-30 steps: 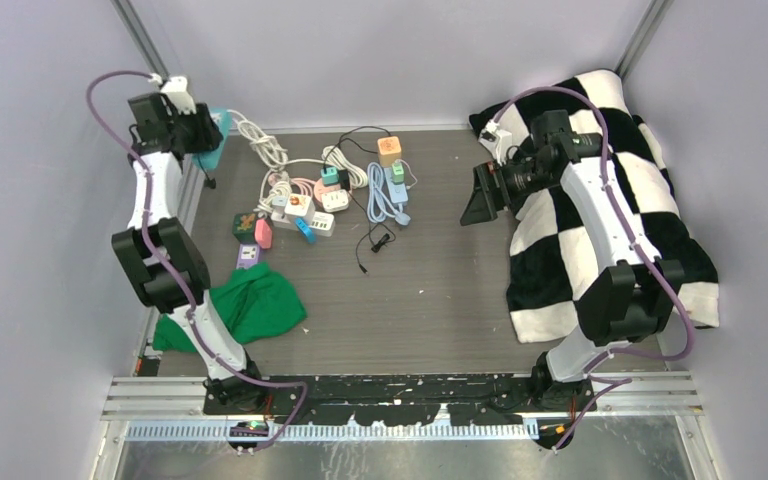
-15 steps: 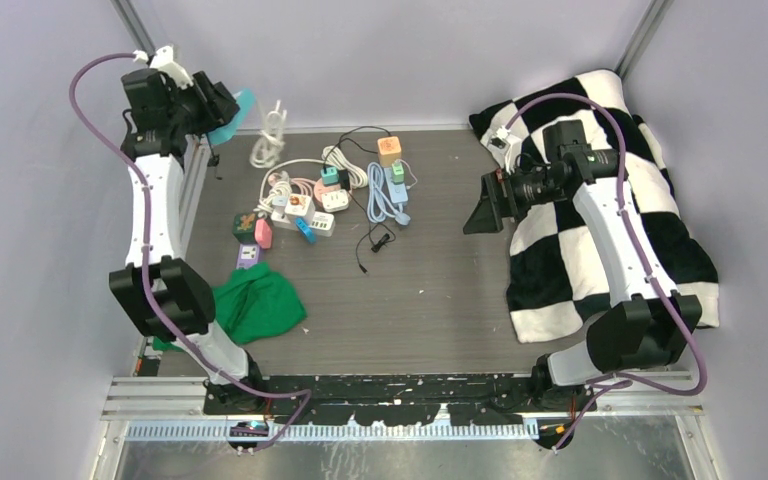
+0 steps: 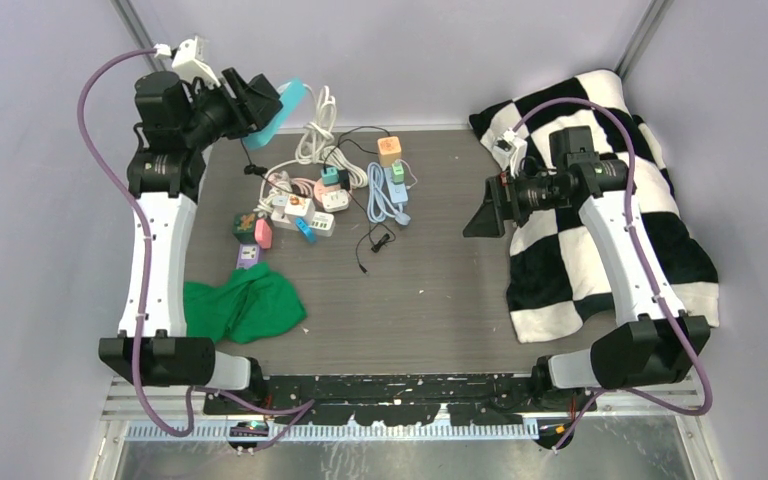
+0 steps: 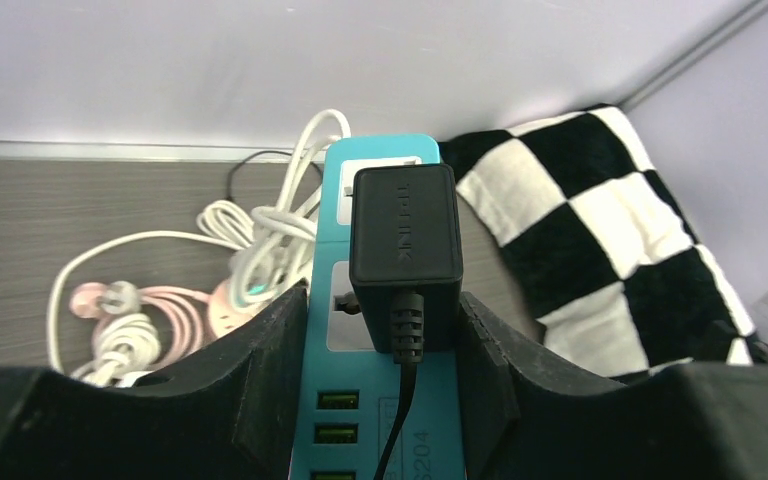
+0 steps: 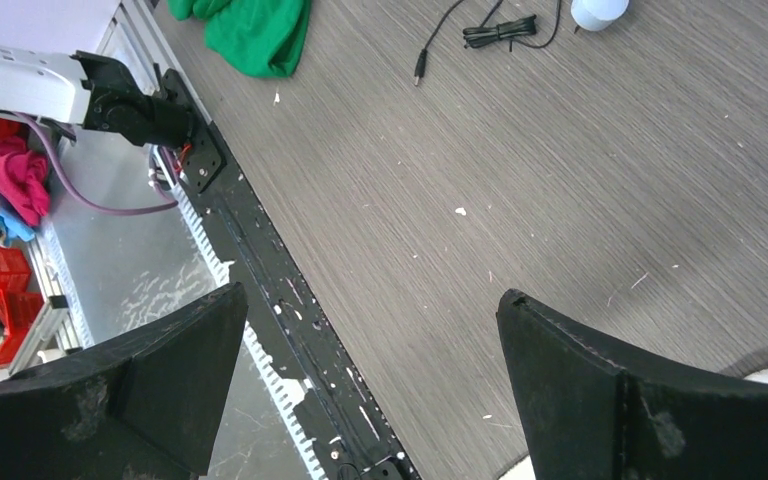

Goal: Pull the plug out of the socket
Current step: Pick up the socket from the corner of the board, then place the socket at the center of the board.

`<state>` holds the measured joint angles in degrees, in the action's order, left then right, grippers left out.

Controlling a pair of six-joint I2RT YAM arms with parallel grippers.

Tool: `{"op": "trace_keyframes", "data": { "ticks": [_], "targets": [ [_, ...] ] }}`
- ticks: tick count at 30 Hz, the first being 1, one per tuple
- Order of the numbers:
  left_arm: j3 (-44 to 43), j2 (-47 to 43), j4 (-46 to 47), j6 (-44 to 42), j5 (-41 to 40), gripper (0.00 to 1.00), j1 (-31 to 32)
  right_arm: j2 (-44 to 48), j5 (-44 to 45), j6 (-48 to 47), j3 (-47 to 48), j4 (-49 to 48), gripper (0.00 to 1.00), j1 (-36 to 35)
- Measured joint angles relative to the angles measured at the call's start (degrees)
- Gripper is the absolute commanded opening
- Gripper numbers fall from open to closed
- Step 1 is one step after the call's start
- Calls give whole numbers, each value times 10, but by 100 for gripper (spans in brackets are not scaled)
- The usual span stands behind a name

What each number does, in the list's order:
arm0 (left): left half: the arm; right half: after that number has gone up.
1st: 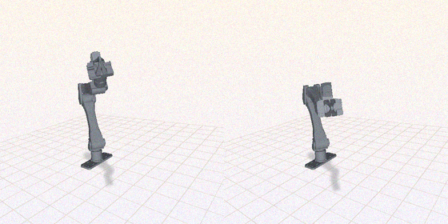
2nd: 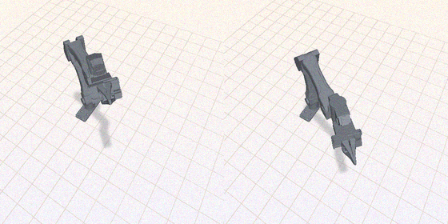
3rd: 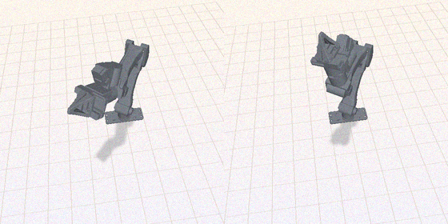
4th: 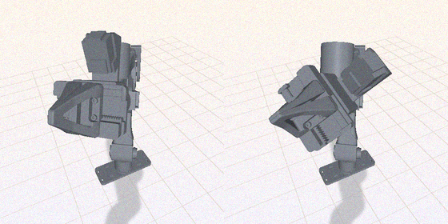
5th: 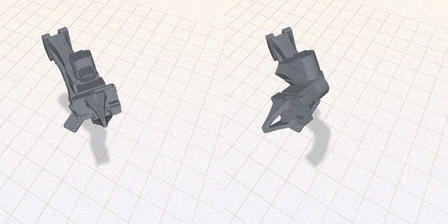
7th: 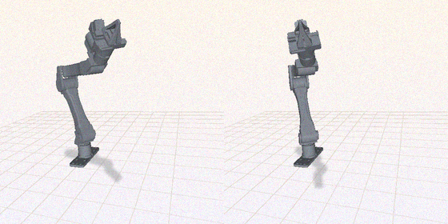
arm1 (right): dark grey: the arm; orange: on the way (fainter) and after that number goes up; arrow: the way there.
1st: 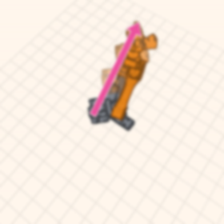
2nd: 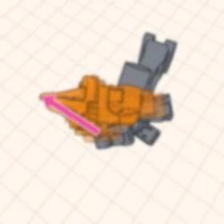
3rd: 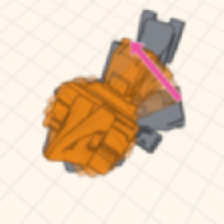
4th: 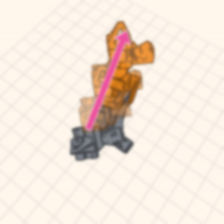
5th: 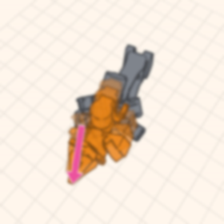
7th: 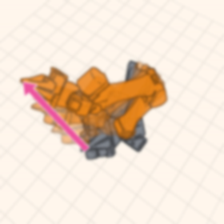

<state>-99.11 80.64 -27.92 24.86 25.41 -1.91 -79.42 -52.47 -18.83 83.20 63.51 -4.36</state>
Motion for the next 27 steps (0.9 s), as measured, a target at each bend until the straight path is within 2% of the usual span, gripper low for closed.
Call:
{"op": "trace_keyframes", "data": {
  "ticks": [8, 19, 27],
  "targets": [
    [7, -28, -3, 52, -11, 0, 85, 42, -15, 18, -27, -18, 100, 11],
    [18, -29, 6, 82, -57, 0, 272, 92, -49, 70, -80, -67, 100, 89],
    [21, 25, 45, 91, -80, 0, 369, 113, -63, 104, -111, -101, 100, 125]
  ]
}}
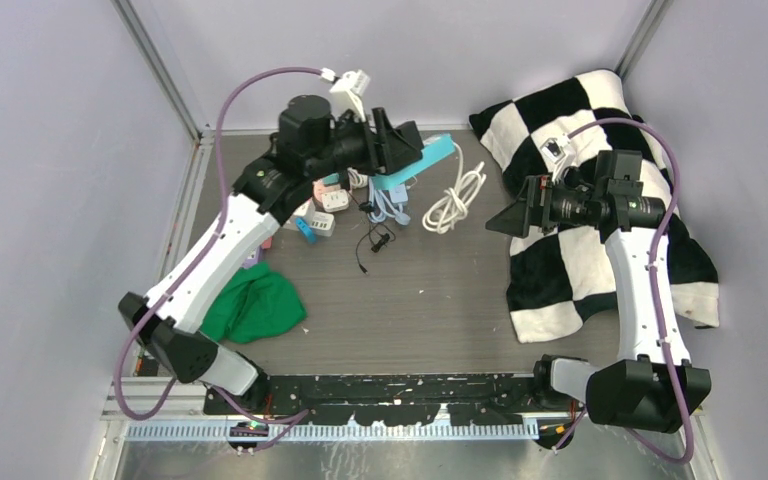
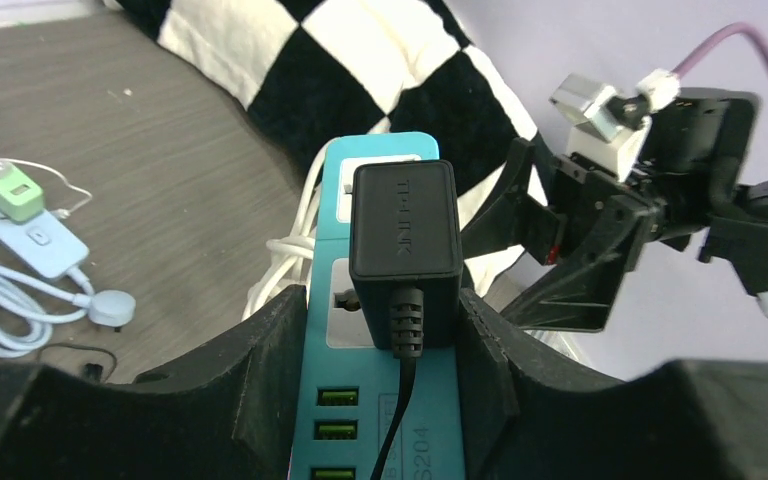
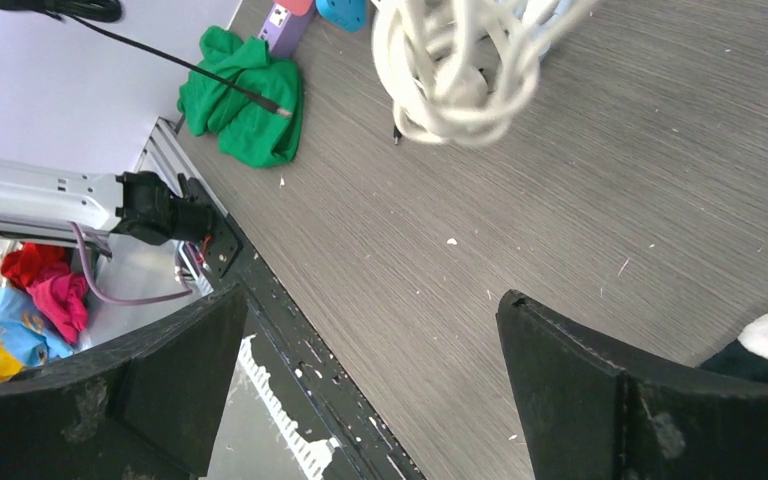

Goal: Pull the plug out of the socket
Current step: Place the socket at the center of the board.

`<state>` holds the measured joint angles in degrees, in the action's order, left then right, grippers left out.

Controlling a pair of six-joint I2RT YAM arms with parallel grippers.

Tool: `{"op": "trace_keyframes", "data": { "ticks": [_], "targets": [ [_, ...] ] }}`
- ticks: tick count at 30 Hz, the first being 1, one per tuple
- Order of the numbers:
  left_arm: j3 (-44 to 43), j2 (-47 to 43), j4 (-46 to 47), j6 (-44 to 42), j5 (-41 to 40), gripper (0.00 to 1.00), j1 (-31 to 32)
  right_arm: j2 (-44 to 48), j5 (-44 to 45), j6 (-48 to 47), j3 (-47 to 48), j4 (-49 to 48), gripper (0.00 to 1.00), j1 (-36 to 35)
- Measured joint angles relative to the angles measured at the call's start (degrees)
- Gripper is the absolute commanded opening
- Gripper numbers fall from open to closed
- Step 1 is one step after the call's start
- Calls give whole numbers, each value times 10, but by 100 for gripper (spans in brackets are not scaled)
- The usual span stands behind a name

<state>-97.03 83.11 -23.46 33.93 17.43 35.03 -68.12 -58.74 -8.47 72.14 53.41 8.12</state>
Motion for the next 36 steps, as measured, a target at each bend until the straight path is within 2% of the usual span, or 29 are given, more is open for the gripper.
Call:
{"op": "trace_keyframes", "data": {
  "ticks": [4, 9, 15, 21, 31, 36],
  "targets": [
    [4, 47, 19, 5, -10, 0, 30, 8, 0, 8, -10, -8, 100, 11],
    [56, 79, 75, 18, -28, 0, 67, 10, 5, 16, -19, -22, 100, 23],
    [169, 84, 177, 36, -51, 0, 94, 10, 10, 24, -34, -37, 100, 30],
    [290, 83, 272, 62, -97, 0, 95, 10, 15, 27, -49, -43, 100, 30],
    [411, 39, 239, 58, -244, 0, 107, 10, 22, 31, -80, -63, 100, 33],
    [438, 39, 236, 21, -286, 0, 144, 10, 26, 31, -94, -71, 100, 33]
  ]
}}
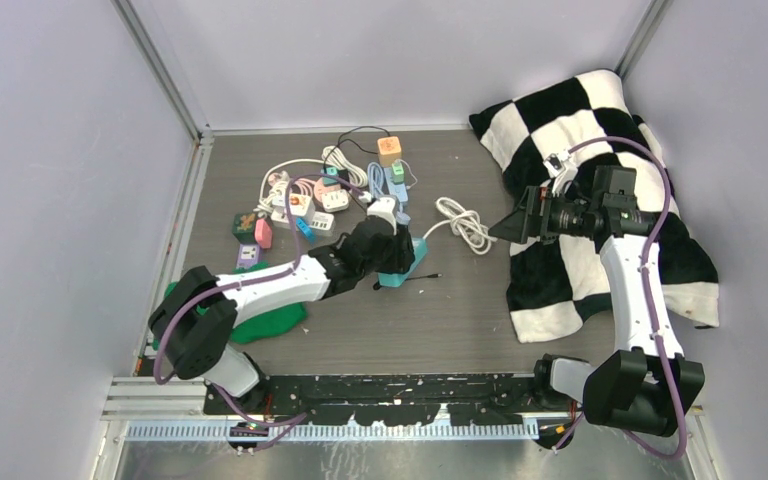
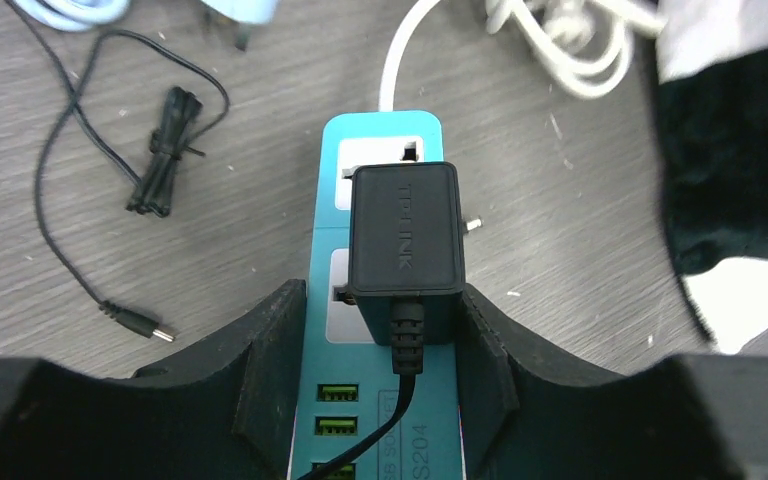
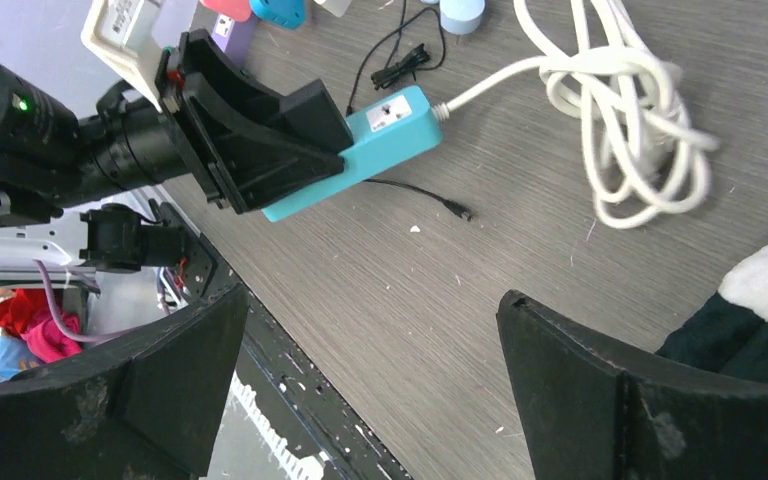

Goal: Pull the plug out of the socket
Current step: Place the socket at the center of the board.

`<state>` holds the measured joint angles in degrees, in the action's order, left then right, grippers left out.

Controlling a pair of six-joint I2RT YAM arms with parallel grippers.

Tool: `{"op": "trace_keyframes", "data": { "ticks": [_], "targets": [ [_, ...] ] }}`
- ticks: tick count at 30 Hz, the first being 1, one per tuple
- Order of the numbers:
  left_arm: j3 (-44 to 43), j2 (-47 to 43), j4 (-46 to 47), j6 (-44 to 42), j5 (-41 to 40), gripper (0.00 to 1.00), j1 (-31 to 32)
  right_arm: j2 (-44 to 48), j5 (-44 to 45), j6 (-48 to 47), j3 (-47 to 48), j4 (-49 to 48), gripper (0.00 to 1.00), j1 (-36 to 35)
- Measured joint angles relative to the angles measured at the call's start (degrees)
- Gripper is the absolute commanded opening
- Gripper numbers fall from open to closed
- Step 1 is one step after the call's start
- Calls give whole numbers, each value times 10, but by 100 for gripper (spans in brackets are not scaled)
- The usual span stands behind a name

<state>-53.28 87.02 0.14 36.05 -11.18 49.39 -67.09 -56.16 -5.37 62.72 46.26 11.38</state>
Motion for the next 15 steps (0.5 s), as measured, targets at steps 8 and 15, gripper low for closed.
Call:
{"op": "trace_keyframes", "data": {
  "ticks": [8, 15],
  "targets": [
    [-8, 73, 7, -56, -1, 0, 21, 0, 3, 0, -19, -5, 100, 0],
    [-52, 144, 35, -99, 3, 12, 21, 0, 6, -1, -21, -9, 100, 0]
  ]
}}
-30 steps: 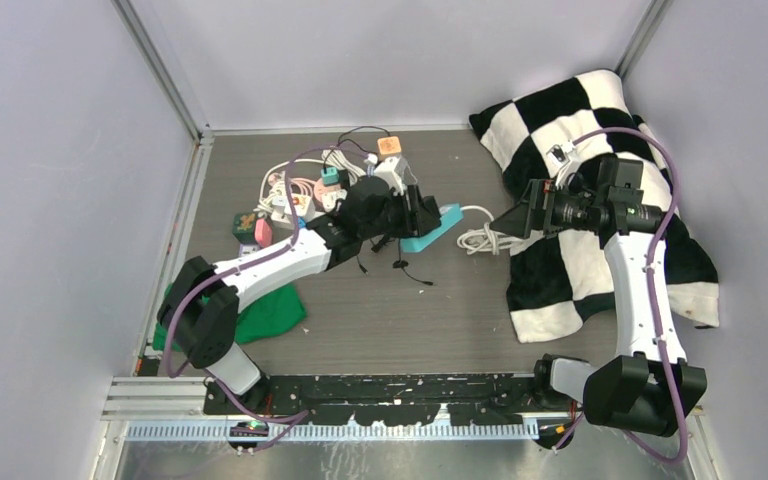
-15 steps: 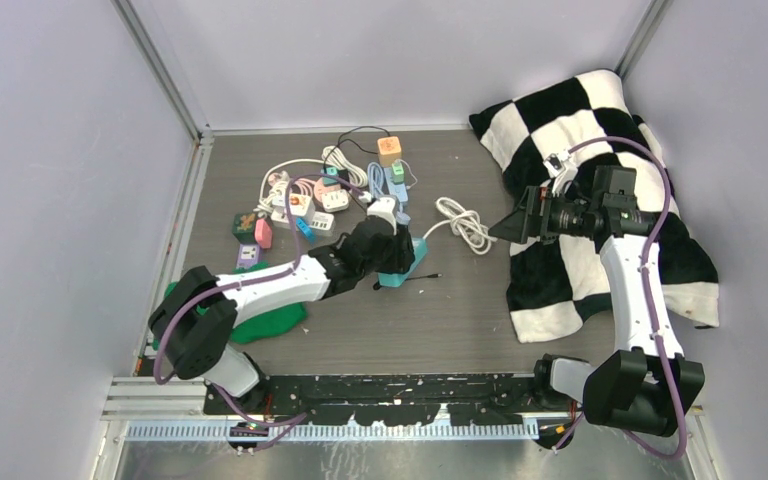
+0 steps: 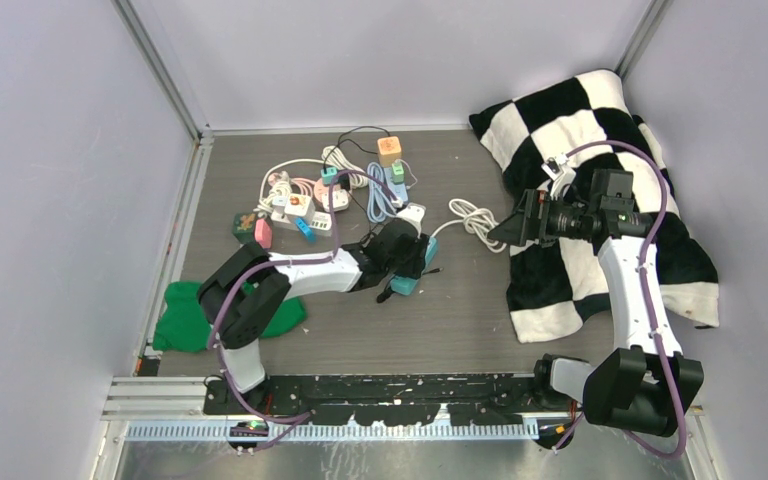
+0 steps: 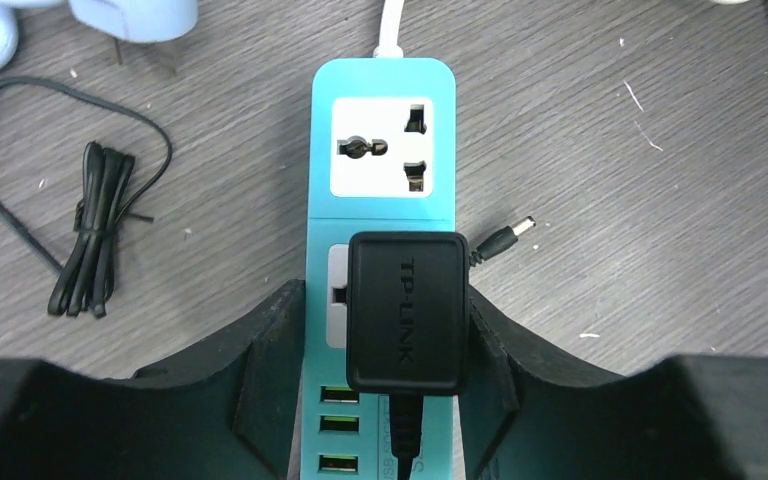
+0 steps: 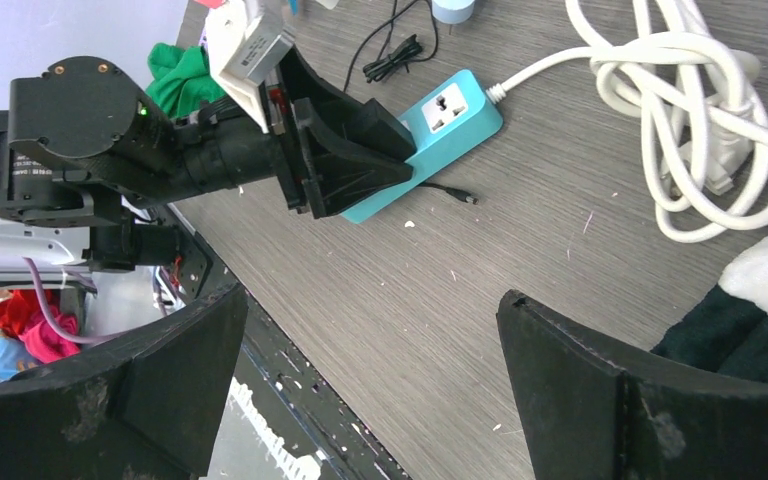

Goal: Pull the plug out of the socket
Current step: Place the socket at the center of the board.

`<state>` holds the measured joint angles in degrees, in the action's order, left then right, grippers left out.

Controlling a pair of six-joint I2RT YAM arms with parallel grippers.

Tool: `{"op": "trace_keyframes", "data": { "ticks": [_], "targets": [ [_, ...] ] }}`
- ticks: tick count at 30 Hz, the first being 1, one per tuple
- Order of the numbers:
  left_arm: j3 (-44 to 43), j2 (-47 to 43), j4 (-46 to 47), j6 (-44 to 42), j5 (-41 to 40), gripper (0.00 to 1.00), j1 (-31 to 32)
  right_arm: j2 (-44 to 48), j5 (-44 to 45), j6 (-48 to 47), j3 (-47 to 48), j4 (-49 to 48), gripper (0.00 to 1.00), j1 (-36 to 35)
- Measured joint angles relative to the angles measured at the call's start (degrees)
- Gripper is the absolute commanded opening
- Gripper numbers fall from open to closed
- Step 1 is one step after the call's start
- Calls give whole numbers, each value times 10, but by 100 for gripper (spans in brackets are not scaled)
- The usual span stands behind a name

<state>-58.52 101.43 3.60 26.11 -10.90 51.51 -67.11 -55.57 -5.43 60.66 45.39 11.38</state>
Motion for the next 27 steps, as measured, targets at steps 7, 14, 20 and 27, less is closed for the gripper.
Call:
{"op": "trace_keyframes", "data": {
  "ticks": [7, 14, 20, 27],
  "targets": [
    [-22, 24, 1, -11, 0, 71, 0, 0, 1, -2, -7, -2, 100, 0],
    [-22, 22, -27, -5, 2, 100, 0, 0, 2, -2, -12, -4, 100, 0],
    [-22, -24, -58, -4, 13, 100, 0, 0, 2, -2, -16, -9, 100, 0],
    [-22, -113, -63, 3, 31, 100, 0, -3, -10, 20, -32, -31, 100, 0]
  ]
}}
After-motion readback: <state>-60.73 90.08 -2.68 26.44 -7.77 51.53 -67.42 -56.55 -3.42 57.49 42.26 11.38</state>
